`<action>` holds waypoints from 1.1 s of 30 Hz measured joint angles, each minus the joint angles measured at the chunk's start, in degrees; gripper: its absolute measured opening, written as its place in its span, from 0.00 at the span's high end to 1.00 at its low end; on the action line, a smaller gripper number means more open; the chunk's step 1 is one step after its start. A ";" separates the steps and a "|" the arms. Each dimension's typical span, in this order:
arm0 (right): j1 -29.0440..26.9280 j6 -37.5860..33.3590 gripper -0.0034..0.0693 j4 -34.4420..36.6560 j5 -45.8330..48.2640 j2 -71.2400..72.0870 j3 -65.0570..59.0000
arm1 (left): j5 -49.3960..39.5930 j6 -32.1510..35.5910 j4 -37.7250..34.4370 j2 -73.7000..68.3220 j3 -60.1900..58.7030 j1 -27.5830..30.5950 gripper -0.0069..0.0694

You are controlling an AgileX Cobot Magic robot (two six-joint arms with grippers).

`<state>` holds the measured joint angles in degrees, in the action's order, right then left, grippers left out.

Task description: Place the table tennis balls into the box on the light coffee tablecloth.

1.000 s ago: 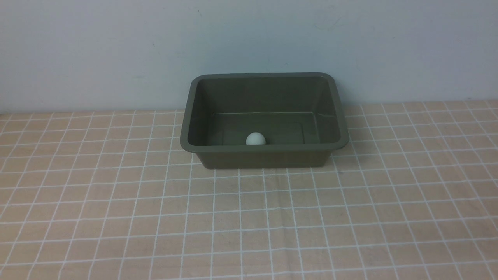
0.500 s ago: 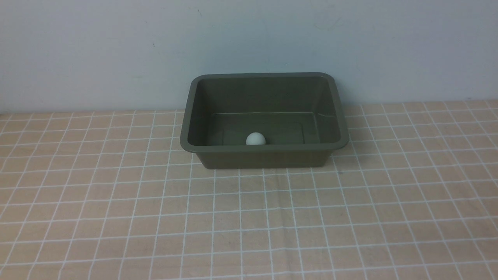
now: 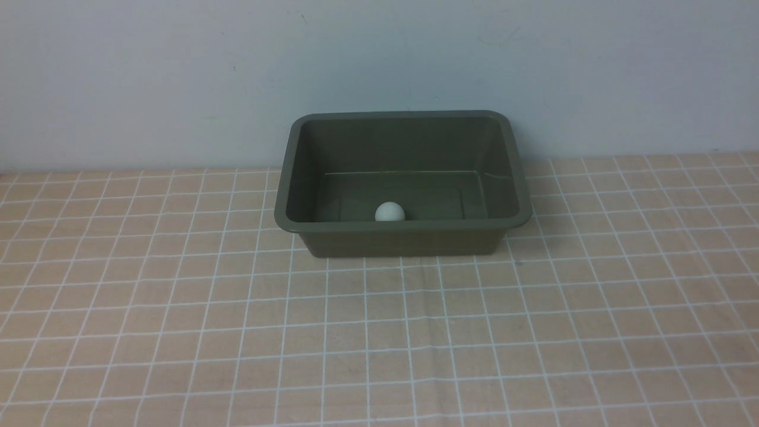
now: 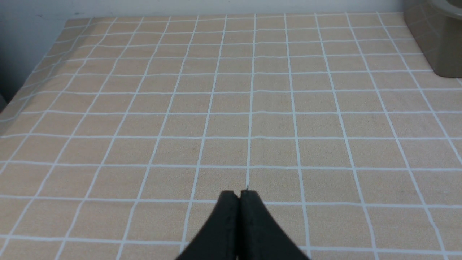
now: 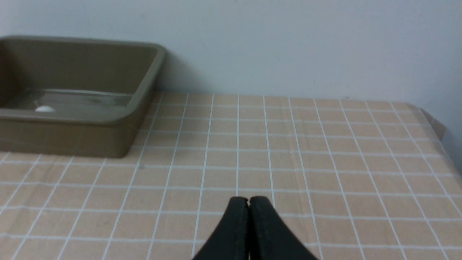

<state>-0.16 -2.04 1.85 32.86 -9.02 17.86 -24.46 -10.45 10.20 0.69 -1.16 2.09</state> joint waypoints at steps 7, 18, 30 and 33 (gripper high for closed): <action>0.00 -0.23 0.98 2.57 -12.34 0.00 -6.85 | 0.00 0.00 0.00 0.00 0.00 0.00 1.00; 0.00 -0.23 0.98 2.94 -13.00 0.00 -17.91 | 0.00 0.00 0.00 0.00 0.00 0.00 1.00; 0.00 -0.58 0.98 2.94 -13.16 3.90 -19.59 | 0.00 0.00 0.00 0.00 0.00 0.00 1.00; 0.00 -0.60 0.98 2.94 -13.16 3.90 -19.59 | 0.00 0.00 0.00 0.00 0.00 0.00 1.00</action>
<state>-0.16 -2.64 4.80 19.70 -5.13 -1.72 -24.46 -10.45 10.20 0.69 -1.16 2.09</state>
